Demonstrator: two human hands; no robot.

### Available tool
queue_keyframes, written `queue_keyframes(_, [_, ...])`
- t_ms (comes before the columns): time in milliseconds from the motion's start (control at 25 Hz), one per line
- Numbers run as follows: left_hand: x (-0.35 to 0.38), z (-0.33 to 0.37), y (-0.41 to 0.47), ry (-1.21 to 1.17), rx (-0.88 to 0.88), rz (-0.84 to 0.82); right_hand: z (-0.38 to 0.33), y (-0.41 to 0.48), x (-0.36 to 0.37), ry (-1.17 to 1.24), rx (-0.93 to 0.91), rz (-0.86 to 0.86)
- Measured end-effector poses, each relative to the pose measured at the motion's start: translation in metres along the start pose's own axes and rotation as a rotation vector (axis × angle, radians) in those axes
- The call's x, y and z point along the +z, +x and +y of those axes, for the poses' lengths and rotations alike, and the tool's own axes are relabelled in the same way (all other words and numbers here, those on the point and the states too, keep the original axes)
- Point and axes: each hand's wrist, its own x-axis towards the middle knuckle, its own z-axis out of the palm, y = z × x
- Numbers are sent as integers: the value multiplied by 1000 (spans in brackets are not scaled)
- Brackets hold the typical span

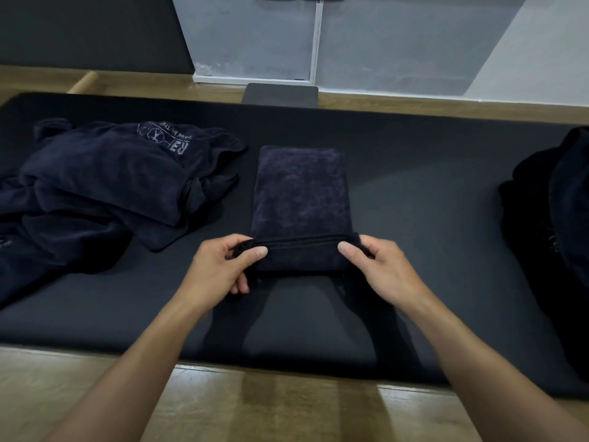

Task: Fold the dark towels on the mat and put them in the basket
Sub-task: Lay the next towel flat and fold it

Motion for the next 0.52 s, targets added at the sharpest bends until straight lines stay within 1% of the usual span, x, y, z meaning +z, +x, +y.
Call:
queue_keyframes(160, [7,-6,3,-30,-129,40,-1,6,4,-133,196,53])
queue_keyframes(240, [10,-6,6,9,-143,65,-2,6,7,-250,246,79])
queue_keyframes(280, [11,-5,7,51,-134,80,-2,5,10,-349,235,109])
queue_keyframes(320, [13,-4,6,111,-112,110,-1,2,13,-461,174,169])
queue_keyframes(360, [15,-3,4,211,-74,169,1,-2,15,-572,36,269])
queue_keyframes(400, [18,-2,0,355,7,255,3,-4,17,-674,-151,341])
queue_keyframes(440, [20,-2,-5,503,159,325,7,-5,20,-765,-344,364])
queue_keyframes(480, [22,-4,-9,623,364,333,13,-4,22,-831,-508,355])
queue_keyframes(520, [24,-9,-11,703,576,290,17,-3,21,-868,-624,314])
